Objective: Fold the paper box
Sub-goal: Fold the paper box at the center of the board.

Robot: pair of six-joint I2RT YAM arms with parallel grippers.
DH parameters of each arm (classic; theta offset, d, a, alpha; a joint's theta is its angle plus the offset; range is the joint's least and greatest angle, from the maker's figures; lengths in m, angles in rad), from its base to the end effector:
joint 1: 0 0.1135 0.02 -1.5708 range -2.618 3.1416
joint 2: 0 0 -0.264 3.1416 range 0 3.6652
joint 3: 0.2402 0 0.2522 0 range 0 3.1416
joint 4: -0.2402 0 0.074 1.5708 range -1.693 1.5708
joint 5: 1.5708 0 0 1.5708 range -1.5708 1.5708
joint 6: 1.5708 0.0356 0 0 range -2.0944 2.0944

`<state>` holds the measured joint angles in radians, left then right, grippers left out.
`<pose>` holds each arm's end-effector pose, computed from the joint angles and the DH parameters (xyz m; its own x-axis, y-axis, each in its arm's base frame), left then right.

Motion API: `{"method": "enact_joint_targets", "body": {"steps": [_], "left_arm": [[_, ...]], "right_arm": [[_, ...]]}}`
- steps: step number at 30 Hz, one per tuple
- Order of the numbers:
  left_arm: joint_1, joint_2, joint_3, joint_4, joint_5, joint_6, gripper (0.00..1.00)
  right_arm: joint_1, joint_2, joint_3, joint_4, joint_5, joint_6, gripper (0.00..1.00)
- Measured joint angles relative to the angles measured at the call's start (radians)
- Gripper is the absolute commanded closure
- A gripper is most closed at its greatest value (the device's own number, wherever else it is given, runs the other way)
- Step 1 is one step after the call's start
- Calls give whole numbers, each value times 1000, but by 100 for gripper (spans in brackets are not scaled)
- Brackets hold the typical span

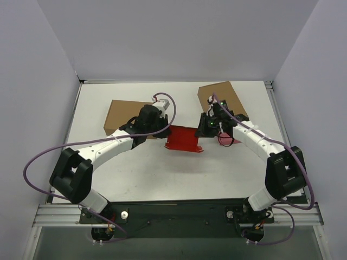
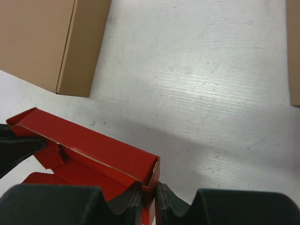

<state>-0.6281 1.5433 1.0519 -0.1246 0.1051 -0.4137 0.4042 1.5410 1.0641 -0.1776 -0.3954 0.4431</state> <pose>0.2780 -0.2065 0.2515 -0.6908 0.0076 -0.7230 0.4106 0.8272 -0.3836 0.3091 0.1471 0.2532 -0.7817 0.0960 -0.6162 -0.3417 0.7606 0.5520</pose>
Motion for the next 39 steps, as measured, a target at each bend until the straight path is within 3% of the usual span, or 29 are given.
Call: {"method": "enact_joint_targets", "body": {"steps": [8, 19, 39], "left_arm": [[-54, -39, 31, -39, -101, 53, 100], [-59, -42, 69, -51, -115, 32, 100], [-78, -42, 80, -51, -99, -28, 100]], "right_arm": [[85, 5, 84, -107, 193, -71, 100], [177, 40, 201, -190, 499, -101, 100], [185, 80, 221, -201, 628, -81, 100]]}}
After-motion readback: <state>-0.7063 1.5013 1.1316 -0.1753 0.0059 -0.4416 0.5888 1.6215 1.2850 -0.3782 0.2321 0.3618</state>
